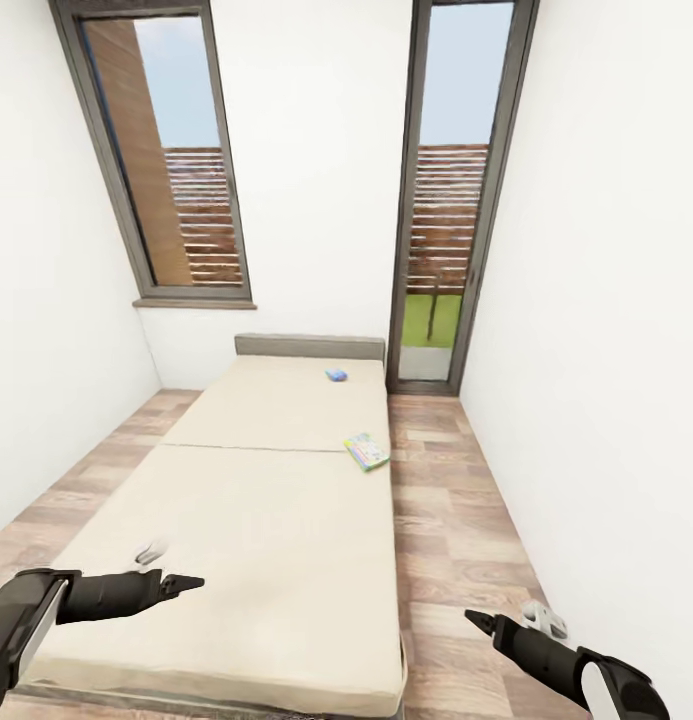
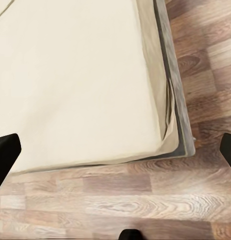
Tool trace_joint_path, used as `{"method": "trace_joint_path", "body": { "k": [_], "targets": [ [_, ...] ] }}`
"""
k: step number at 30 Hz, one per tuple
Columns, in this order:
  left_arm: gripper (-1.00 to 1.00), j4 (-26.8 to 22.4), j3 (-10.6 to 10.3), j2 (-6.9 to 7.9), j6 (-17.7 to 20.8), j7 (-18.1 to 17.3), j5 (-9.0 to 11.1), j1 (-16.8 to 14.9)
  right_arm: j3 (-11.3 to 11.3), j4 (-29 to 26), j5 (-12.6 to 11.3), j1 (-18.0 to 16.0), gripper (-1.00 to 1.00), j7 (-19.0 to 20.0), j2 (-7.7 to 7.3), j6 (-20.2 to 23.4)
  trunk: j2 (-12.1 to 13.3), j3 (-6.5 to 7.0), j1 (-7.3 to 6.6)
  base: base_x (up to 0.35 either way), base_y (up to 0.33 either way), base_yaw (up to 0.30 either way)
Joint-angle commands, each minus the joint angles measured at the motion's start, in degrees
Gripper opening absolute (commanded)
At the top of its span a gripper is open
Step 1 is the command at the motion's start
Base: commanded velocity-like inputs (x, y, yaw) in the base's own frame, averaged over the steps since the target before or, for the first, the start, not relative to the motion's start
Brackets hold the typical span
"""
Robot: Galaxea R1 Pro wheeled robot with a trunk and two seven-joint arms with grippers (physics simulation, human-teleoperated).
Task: Put all the toys in the child's room - the three board games (two on the bed and one on the table), the two jigsaw puzzles on the table, and the tennis ball on the table - inside the toy box on the table in the child's room.
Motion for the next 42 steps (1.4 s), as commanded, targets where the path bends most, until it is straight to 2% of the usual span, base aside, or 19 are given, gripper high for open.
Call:
{"method": "trace_joint_path", "body": {
  "k": [1,10,21,42],
  "targets": [
    [1.00,-0.01,0.07,-0.01,0.55,-0.21,-0.04,-0.07,-0.11,-0.03,-0.09,-0.04,1.00,0.18,0.00,0.34,-0.13,-0.17,0.04,0.000,-0.234,0.272],
    [1.00,-0.01,0.09,-0.05,0.55,-0.21,-0.04,-0.07,-0.06,-0.02,-0.05,-0.04,1.00,0.15,0.01,0.34,-0.13,-0.54,0.04,0.000,-0.171,0.271],
    [1.00,-0.01,0.15,-0.02,0.55,-0.21,-0.04,-0.06,1.03,-0.04,-0.08,-0.04,1.00,-1.74,0.00,0.34,-0.13,-1.01,0.04,0.000,-0.016,0.271],
    [1.00,-0.01,0.16,-0.03,0.55,-0.21,-0.04,-0.06,1.31,-0.04,-0.09,-0.04,1.00,-2.01,0.00,0.34,-0.13,-1.93,0.04,0.000,0.000,0.271]
  ]
}}
